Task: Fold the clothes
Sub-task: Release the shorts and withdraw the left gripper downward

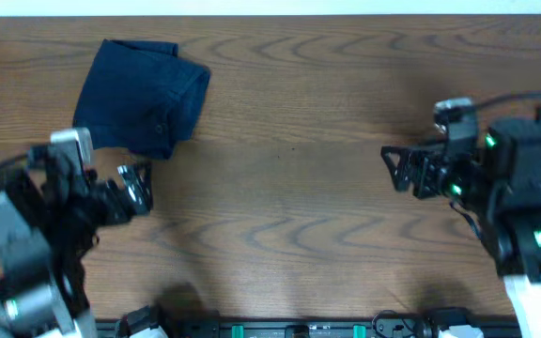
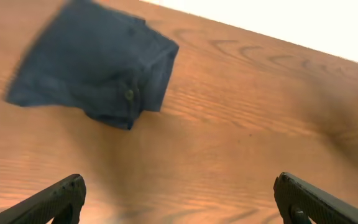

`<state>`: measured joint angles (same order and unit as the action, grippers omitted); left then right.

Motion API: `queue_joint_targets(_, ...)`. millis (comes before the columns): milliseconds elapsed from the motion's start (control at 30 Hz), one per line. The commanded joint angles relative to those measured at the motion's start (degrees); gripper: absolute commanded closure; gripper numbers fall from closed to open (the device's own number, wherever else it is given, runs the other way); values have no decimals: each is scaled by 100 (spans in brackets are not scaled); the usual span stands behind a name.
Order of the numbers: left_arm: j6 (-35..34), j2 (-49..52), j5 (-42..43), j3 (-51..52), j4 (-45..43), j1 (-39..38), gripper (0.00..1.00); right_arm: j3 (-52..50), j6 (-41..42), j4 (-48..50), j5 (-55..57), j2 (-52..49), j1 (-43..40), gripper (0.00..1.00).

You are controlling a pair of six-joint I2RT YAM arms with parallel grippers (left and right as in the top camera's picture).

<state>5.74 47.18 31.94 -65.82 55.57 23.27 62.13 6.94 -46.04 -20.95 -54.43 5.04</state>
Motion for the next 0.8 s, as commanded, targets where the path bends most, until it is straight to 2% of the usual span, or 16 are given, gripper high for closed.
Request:
queue_joint_targets(0, 345, -540, -732, -4, 251, -33, 2, 11, -81, -50, 13, 448, -15, 1)
queue_joint_targets(233, 345, -1025, -953, -4, 546, -33, 2, 11, -81, -247, 15, 1054, -15, 1)
queue_joint_targets(567, 345, -984, -953, -4, 546, -33, 2, 0, -151, -470, 61, 1027, 24, 1)
queue_joint_targets(667, 345, -984, -953, -4, 546, -33, 2, -28, -577, -798, 852, 1137, 179, 1)
queue_joint_targets(767, 345, -984, -953, -4, 546, -33, 2, -199, -686, -1032, 1071, 1528, 234, 1)
